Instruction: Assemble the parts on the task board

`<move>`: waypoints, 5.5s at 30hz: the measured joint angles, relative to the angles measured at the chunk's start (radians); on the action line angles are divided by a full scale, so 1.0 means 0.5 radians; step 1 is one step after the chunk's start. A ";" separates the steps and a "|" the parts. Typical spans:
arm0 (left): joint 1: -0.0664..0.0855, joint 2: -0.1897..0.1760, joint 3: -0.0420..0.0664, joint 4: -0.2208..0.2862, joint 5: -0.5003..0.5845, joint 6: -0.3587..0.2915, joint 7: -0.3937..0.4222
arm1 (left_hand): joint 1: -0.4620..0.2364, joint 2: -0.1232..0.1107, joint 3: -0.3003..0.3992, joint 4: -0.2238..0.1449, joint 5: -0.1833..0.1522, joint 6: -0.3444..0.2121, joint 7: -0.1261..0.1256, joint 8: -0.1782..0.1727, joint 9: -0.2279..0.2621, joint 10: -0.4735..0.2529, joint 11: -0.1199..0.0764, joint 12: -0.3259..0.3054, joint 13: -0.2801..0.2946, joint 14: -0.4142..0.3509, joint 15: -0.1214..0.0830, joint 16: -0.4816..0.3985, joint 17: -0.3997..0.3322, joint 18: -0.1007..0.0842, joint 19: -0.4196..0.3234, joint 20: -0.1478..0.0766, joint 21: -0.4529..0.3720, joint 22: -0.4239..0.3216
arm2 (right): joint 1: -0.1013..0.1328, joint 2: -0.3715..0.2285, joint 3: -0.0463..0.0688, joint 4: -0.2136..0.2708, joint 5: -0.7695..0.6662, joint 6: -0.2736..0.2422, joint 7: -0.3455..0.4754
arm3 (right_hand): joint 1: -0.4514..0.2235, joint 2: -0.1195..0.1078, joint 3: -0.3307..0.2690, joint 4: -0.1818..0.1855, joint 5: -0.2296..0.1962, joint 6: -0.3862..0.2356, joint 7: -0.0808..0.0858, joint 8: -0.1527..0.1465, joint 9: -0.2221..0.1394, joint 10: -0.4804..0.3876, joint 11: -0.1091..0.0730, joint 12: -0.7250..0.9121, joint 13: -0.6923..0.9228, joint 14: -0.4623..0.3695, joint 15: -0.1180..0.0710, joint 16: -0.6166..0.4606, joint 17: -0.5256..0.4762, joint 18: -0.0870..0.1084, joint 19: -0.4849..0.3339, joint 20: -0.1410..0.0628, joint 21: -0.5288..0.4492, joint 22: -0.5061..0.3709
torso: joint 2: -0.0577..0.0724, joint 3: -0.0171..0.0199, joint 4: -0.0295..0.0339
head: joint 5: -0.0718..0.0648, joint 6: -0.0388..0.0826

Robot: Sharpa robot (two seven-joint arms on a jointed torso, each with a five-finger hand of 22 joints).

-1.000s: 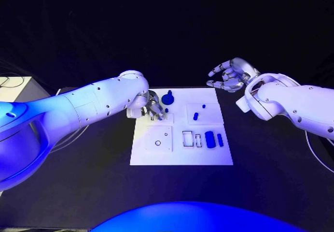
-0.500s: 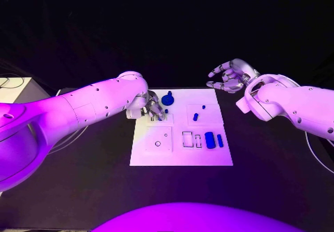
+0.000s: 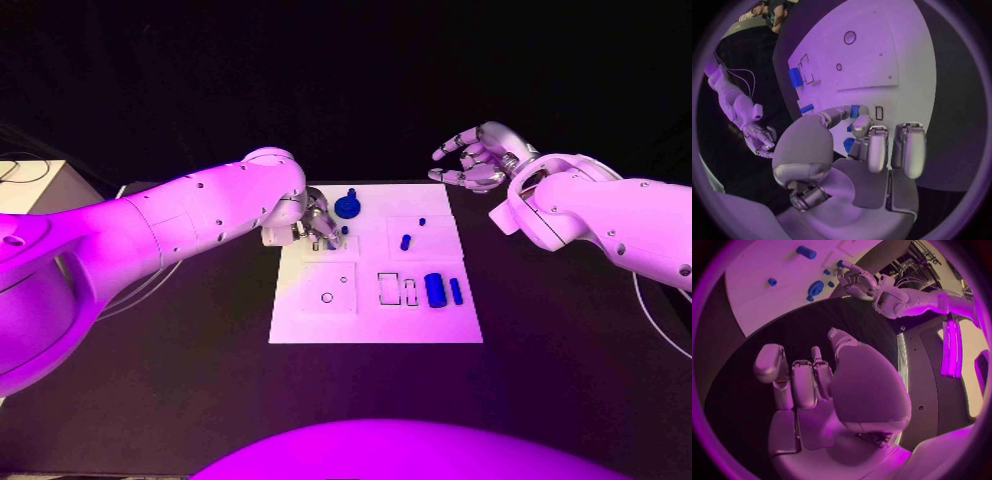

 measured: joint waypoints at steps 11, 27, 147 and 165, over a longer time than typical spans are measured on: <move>0.000 -0.009 0.000 0.015 0.022 -0.014 -0.003 | 0.024 0.004 0.039 0.039 0.038 0.017 0.017 -0.037 -0.001 -0.011 -0.003 -0.010 -0.004 0.000 0.014 0.000 0.000 0.000 0.005 0.010 0.000 0.000 | 0.000 0.000 0.000 -0.002 0.000 0.009 -0.002 | 0.000 0.000 0.000 0.000 0.000 0.000 0.000 0.000 0.000 0.000 0.000 0.000 0.000 0.000 0.000 0.000 0.000 0.000 0.000 0.000 0.000 0.000 | 0.000 -0.0002 0.000 | 0.000 0.003; -0.005 -0.048 0.007 0.067 0.056 -0.045 -0.007 | 0.036 0.016 0.059 0.059 0.082 0.055 0.010 -0.052 -0.084 0.012 0.003 -0.010 0.007 0.000 0.014 0.000 0.000 0.000 0.005 0.010 0.000 0.000 | -0.004 0.002 -0.002 -0.008 0.000 0.030 -0.008 | 0.000 0.000 0.000 0.000 0.000 0.000 0.000 0.000 0.001 0.000 0.000 0.000 0.001 0.000 0.000 0.000 0.000 0.000 0.000 0.000 0.000 -0.001 | -0.001 0.0000 0.001 | 0.000 0.009; 0.199 0.304 -0.045 -0.394 -0.119 0.673 -0.057 | -0.444 0.126 0.206 0.058 0.561 0.058 0.013 0.105 0.303 0.026 -0.047 0.049 0.068 0.000 -0.015 0.000 0.000 0.000 0.004 -0.020 -0.017 0.000 | -0.023 0.043 -0.005 -0.015 0.000 0.073 -0.029 | 0.000 0.000 0.005 -0.006 0.000 -0.013 -0.001 0.000 0.001 0.000 0.000 0.000 0.000 0.000 0.000 0.000 0.000 0.000 0.004 -0.004 -0.007 0.000 | 0.010 0.0033 -0.023 | 0.023 0.025; 0.163 0.258 -0.064 -0.290 -0.171 0.565 -0.051 | -0.442 0.128 0.201 0.052 0.572 0.063 0.008 0.094 0.310 0.034 -0.054 0.048 0.068 0.000 -0.015 0.000 0.000 0.000 0.005 -0.020 -0.017 0.000 | -0.023 0.038 -0.005 -0.014 -0.001 0.073 -0.029 | 0.000 0.000 0.005 -0.005 0.000 -0.013 -0.001 0.000 0.001 0.000 0.000 0.000 0.000 0.000 0.000 0.000 0.000 0.000 0.004 -0.004 -0.007 0.000 | 0.011 0.0033 -0.026 | 0.031 0.027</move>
